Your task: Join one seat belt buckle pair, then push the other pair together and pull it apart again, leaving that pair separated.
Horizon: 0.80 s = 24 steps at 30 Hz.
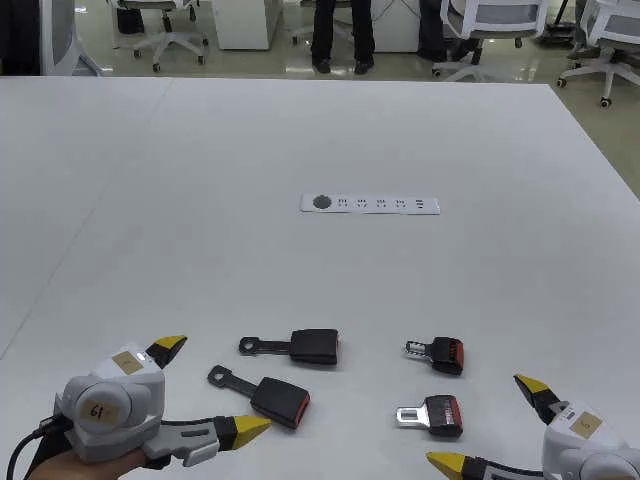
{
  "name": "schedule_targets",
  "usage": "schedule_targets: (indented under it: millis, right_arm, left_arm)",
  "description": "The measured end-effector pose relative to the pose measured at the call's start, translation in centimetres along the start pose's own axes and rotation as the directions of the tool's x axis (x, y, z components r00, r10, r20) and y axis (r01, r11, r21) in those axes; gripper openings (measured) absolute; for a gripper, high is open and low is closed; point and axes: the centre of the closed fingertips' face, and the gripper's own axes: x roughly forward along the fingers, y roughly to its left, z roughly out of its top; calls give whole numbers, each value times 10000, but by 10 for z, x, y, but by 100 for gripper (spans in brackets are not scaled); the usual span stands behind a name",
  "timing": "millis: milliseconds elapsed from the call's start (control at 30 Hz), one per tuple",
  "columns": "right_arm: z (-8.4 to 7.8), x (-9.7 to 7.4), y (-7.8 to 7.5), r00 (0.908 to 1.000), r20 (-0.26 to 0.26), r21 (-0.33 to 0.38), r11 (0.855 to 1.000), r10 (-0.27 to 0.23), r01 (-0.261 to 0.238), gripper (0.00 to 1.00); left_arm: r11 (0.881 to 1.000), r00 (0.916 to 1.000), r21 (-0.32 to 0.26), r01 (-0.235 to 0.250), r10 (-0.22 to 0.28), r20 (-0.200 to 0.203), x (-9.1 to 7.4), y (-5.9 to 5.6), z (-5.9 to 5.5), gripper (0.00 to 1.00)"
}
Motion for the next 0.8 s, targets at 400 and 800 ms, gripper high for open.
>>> schedule_targets:
  millis: [400,800]
  right_arm:
    - [-4,0,-1,9999,-116,4,10000,4,-4,98]
    - [-4,0,-1,9999,-163,-26,10000,-38,38,97]
  left_arm:
    - [10000,10000,-60,28,-29,-53,3,3,-6,100]
    - [10000,10000,-83,-19,18,-81,2,2,-7,100]
